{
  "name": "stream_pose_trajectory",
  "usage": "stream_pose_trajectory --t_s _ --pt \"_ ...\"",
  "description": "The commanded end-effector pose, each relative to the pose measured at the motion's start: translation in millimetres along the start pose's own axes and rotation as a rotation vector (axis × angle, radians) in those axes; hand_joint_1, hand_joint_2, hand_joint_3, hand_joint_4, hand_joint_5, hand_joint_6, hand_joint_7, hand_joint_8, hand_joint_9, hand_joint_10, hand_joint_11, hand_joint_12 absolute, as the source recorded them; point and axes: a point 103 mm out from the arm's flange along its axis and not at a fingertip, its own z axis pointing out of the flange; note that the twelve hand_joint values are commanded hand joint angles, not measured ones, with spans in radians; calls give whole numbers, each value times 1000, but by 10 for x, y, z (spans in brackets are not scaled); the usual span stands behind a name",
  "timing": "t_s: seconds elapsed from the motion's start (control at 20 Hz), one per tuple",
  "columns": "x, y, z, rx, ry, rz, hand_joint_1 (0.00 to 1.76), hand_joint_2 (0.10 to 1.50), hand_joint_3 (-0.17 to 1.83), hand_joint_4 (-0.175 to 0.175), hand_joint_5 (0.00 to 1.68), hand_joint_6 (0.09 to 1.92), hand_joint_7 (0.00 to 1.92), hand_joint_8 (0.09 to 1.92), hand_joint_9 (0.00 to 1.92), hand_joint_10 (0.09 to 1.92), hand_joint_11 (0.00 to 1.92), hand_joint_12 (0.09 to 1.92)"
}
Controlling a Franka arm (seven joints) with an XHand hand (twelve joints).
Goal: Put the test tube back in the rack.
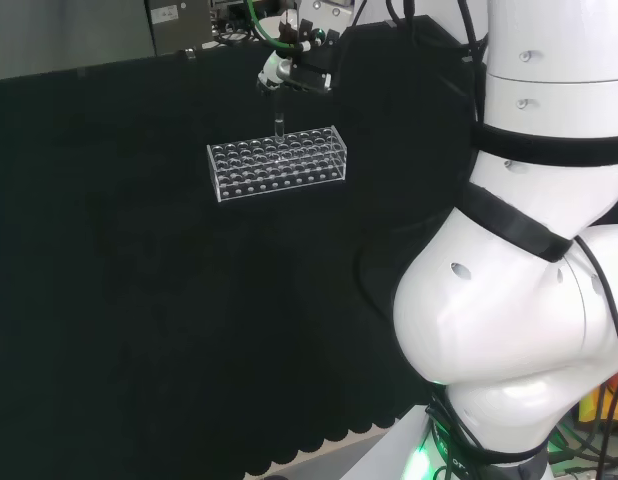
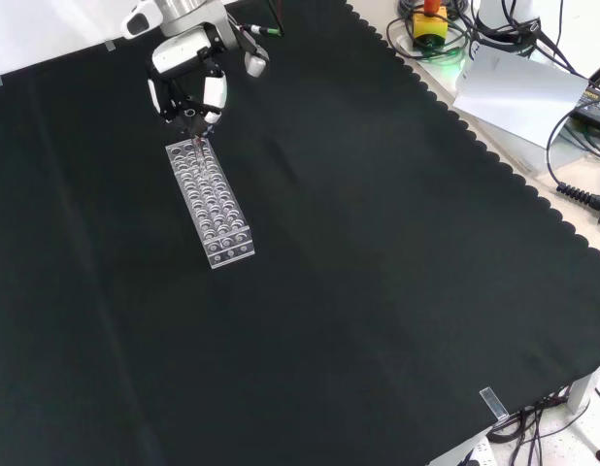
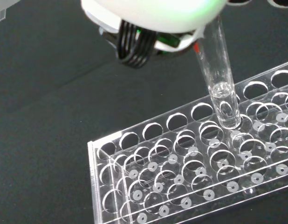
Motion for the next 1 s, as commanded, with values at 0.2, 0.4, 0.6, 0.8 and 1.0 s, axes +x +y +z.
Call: stream_pose_trajectory --t_s 0.2,0.4,0.6,0.8,1.0 --pt "-101 65 75 12 0 12 1231 639 642 -175 1356 500 1703 495 1603 538 1305 855" --pt "-149 78 54 14 1 16 1231 639 643 -175 1356 500 1703 494 1603 538 1305 855" --pt "-149 100 67 19 4 16 1231 639 643 -175 1356 499 1703 494 1603 538 1305 855" --pt "-165 132 76 21 7 10 1231 639 643 -175 1356 499 1703 494 1603 538 1305 856" --pt "-109 152 147 34 -7 6 1231 639 643 -175 1357 499 1703 494 1603 538 1305 856"
